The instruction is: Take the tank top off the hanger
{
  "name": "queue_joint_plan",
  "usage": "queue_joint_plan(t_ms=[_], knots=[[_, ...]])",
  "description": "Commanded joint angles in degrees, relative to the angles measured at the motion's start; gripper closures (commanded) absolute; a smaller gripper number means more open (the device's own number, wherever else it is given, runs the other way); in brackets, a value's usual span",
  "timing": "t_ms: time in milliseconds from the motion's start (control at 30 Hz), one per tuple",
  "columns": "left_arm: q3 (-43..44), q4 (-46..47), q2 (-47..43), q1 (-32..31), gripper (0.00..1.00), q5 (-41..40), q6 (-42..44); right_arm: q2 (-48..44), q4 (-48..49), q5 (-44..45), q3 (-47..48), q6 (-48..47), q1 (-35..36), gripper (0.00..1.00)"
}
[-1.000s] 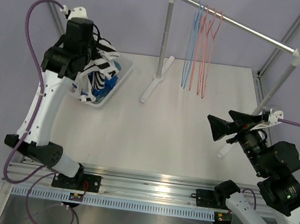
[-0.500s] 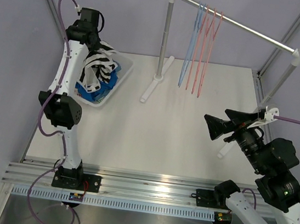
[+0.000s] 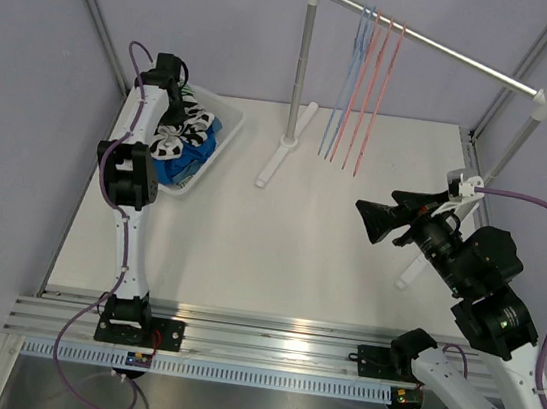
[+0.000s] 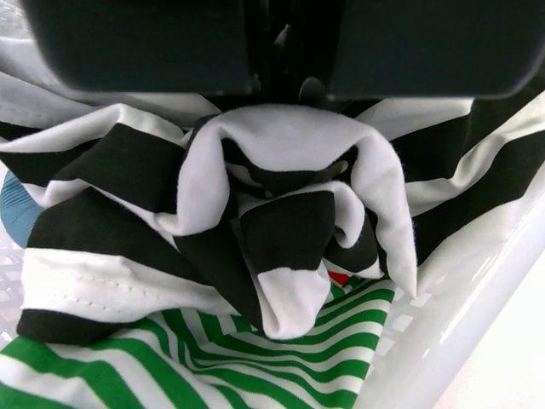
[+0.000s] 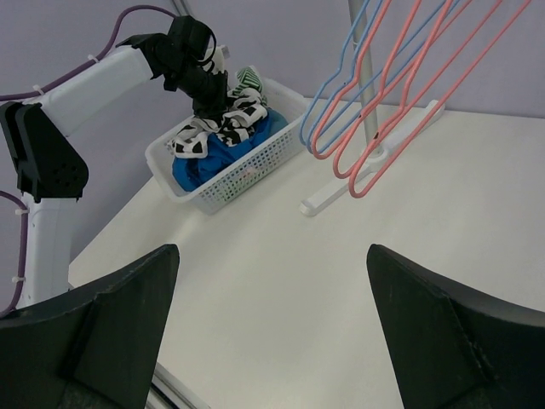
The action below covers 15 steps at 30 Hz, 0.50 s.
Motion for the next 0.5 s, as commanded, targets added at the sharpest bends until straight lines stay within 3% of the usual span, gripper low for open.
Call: queue_joint_plan(t_ms=[0, 167, 300, 367, 400, 467], knots=[[0.8, -4.5, 3.6, -1.1, 1.00, 6.0, 0.4, 1.0, 4.0, -1.9, -0.1, 0.9, -0.3, 0.00], [0.8, -4.5, -2.5, -1.1, 0.96, 6.2, 0.4, 2.7, 4.3, -2.6, 0.9, 0.5, -0.3, 0.01], [0.6, -4.4, -8.9, -0.9, 0.65, 8.2, 1.3, 3.7, 4.5, -3.6, 1.6, 0.4, -0.3, 0.01], [0.8, -4.8, -12.5, -0.4, 0.42, 8.2, 1.2, 4.2, 5.1, -3.7, 1.5, 0.5, -0.3, 0.01], [0.8, -4.8, -13.7, -0.3, 0.42, 9.7, 1.2, 4.4, 5.1, -3.9, 1.5, 0.5, -0.2, 0.01], [1.4, -4.7, -15.6, 0.3, 0.32, 11.1, 1.2, 5.6, 5.0, -4.4, 1.8, 0.5, -0.3, 0.00]])
